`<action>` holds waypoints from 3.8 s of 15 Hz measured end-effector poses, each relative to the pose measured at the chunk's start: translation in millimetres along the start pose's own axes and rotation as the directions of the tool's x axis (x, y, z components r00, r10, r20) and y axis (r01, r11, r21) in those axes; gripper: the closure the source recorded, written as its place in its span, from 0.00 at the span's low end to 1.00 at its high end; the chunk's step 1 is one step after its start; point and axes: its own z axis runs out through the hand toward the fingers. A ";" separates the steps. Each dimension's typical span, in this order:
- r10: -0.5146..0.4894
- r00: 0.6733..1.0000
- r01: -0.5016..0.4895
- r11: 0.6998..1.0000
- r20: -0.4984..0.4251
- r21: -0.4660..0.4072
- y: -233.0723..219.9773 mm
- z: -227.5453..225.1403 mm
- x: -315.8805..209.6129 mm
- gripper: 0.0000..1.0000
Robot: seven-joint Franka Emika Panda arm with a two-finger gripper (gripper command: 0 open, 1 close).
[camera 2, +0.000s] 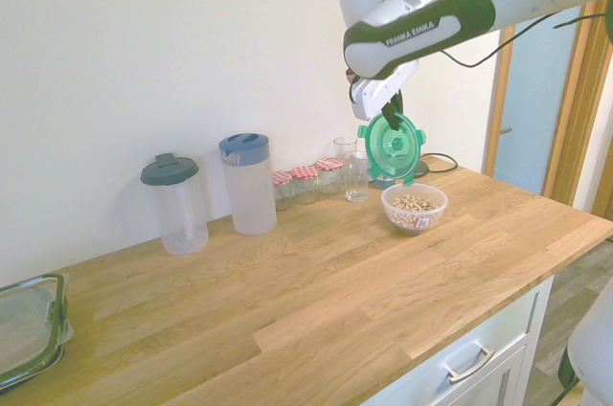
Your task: Cover the lid of food container
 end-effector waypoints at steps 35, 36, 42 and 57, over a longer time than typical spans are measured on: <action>-0.239 0.810 -0.081 0.859 -0.535 -0.506 -83.7 96.6 -161.9 1.00; -0.240 0.810 -0.080 0.858 -0.535 -0.507 -85.5 97.3 -161.1 1.00; -0.247 0.812 -0.078 0.852 -0.529 -0.518 -92.0 101.6 -161.0 0.00; -0.215 0.881 0.004 0.894 -0.421 -0.449 -105.0 91.2 -187.3 0.00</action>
